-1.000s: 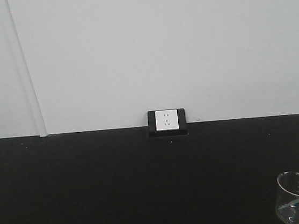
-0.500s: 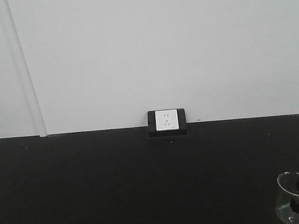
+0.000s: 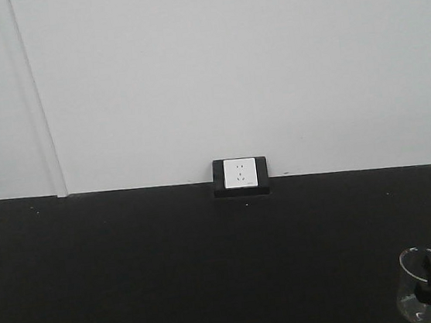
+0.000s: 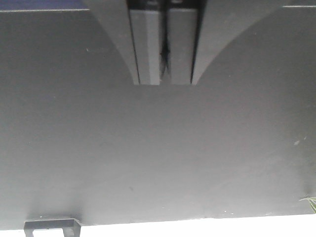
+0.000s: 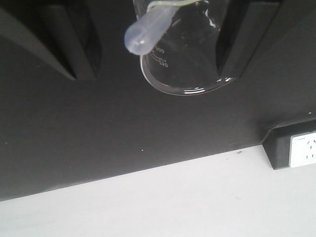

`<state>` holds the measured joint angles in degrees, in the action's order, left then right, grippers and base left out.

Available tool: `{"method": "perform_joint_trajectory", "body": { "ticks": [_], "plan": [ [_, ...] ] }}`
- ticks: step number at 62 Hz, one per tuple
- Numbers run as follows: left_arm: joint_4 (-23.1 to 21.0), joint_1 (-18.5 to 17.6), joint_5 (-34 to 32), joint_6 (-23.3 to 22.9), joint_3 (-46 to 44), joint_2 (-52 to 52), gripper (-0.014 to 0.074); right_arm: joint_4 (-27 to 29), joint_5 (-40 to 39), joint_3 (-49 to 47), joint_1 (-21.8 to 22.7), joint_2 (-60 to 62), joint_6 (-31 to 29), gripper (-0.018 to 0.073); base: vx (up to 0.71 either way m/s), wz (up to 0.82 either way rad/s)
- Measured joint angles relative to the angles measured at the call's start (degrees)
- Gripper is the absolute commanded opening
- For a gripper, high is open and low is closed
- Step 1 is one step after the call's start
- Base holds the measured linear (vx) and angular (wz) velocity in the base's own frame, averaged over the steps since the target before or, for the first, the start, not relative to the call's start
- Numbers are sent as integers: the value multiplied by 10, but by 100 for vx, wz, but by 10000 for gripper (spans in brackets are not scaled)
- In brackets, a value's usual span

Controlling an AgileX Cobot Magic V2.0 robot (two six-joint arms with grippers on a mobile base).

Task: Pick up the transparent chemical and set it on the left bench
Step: 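Close the right gripper on the beaker rim and dropper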

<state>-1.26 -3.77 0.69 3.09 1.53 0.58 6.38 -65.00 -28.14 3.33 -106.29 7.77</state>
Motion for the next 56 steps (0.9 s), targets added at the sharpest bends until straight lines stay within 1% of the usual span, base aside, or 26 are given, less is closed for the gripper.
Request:
{"method": "perform_joint_trajectory", "body": {
  "ticks": [4,11,34,47,56],
  "plan": [
    [0,0,0,0,0,0,-4,1,0,0,0,0,0,510,0,0],
    [0,0,0,0,0,0,-4,10,0,0,0,0,1,457,0,0],
    [0,0,0,0,0,0,-4,12,0,0,0,0,17,221,0,0],
    [0,0,0,0,0,0,-4,-14,-1,0,0,0,35,168,0,0],
    [0,0,0,0,0,0,-4,-16,-1,0,0,0,37,127,0,0]
  ]
}}
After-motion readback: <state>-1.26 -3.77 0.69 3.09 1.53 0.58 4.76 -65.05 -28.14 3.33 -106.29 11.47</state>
